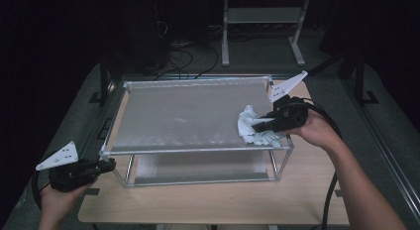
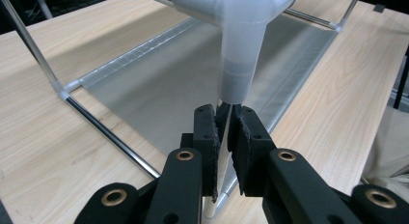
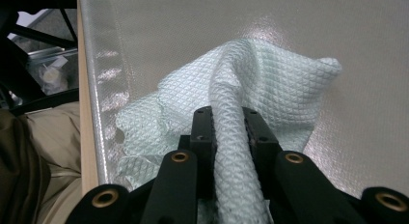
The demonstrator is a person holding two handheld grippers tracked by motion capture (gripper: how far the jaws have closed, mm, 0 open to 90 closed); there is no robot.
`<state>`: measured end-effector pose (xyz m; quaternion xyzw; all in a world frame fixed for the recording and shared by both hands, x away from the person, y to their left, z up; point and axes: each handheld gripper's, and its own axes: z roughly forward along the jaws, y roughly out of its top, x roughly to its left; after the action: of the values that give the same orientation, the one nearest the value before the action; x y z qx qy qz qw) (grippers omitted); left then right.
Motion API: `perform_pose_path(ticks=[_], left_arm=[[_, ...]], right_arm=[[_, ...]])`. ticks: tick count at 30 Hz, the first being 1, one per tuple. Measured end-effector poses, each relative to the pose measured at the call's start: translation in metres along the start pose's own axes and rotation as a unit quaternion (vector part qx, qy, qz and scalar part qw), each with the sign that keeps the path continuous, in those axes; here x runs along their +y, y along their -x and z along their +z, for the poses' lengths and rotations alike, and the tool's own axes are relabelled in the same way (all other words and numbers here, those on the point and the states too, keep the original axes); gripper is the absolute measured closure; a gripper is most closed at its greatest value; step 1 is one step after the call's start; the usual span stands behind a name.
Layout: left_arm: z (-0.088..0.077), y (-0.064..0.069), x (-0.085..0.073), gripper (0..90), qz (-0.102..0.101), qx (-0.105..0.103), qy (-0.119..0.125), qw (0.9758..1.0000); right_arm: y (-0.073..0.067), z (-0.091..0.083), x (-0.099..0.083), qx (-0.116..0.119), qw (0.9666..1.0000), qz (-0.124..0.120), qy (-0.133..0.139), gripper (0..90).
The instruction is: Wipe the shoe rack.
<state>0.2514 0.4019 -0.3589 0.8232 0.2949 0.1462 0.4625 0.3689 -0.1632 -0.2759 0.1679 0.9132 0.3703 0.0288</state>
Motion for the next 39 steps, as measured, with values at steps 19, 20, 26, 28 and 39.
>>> perform_pose_path(ticks=[19, 20, 26, 28, 39], left_arm=[[0.008, 0.005, 0.005, 80.7, 0.008, -0.009, -0.002, 0.9999], [0.009, 0.006, 0.005, 80.8, 0.010, -0.010, -0.003, 0.9999], [0.011, 0.007, 0.006, 80.8, 0.009, -0.012, -0.002, 0.9999], [0.011, 0.007, 0.007, 80.8, 0.011, -0.011, -0.004, 0.9999], [0.013, 0.008, 0.008, 80.9, 0.014, -0.014, -0.005, 0.9998]], right_arm=[[-0.003, 0.007, 0.010, 0.003, 0.9999, -0.008, -0.006, 77.1], [-0.001, 0.005, 0.008, -0.007, 0.9999, -0.004, -0.010, 77.1], [-0.003, 0.007, 0.006, -0.005, 1.0000, -0.006, -0.002, 77.1], [0.000, 0.005, 0.005, 0.000, 1.0000, 0.000, -0.001, 77.1], [0.001, 0.007, 0.009, -0.005, 0.9999, -0.001, -0.011, 77.1]])
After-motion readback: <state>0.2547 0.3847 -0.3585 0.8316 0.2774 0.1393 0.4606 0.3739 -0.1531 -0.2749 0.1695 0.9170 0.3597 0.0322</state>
